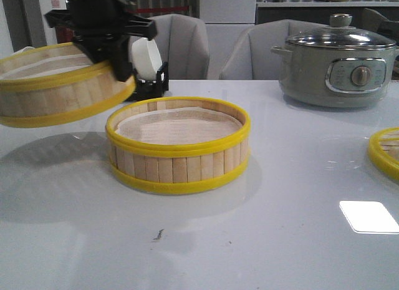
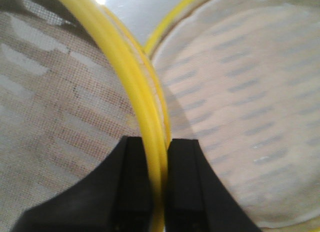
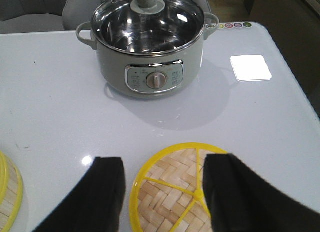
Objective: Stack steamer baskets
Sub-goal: 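Lift the basket with the left gripper and carry it over the middle basket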
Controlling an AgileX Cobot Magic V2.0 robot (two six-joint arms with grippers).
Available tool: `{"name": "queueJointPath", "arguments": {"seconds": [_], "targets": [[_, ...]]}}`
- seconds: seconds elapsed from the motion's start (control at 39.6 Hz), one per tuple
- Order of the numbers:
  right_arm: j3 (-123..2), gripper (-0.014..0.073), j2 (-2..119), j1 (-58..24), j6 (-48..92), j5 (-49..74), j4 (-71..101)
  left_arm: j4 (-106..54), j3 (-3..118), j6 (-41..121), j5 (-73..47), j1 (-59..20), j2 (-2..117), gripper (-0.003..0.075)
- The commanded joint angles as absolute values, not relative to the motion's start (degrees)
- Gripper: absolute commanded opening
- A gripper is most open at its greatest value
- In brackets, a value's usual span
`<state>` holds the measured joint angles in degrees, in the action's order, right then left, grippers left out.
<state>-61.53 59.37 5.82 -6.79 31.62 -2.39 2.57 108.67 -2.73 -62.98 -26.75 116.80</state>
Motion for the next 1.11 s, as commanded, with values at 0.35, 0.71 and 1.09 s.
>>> {"name": "queueJointPath", "arguments": {"seconds": [0.35, 0.71, 1.09], "targets": [[-63.7, 0.0465, 58.7, 5.9, -6.9, 30.2, -2.5, 3.0, 111.0, -3.1, -54.6, -41.7, 113.5, 0.0084], [-63.6, 0.0465, 58.7, 5.9, -6.9, 30.4, -2.5, -1.0, 111.0, -3.1, -51.8, -44.3, 113.5, 0.0084], [-63.7, 0.0465, 58.7, 5.9, -6.9, 30.1, -2.5, -0.9, 111.0, -3.1, -52.4, -45.3, 115.9, 0.0084]]}}
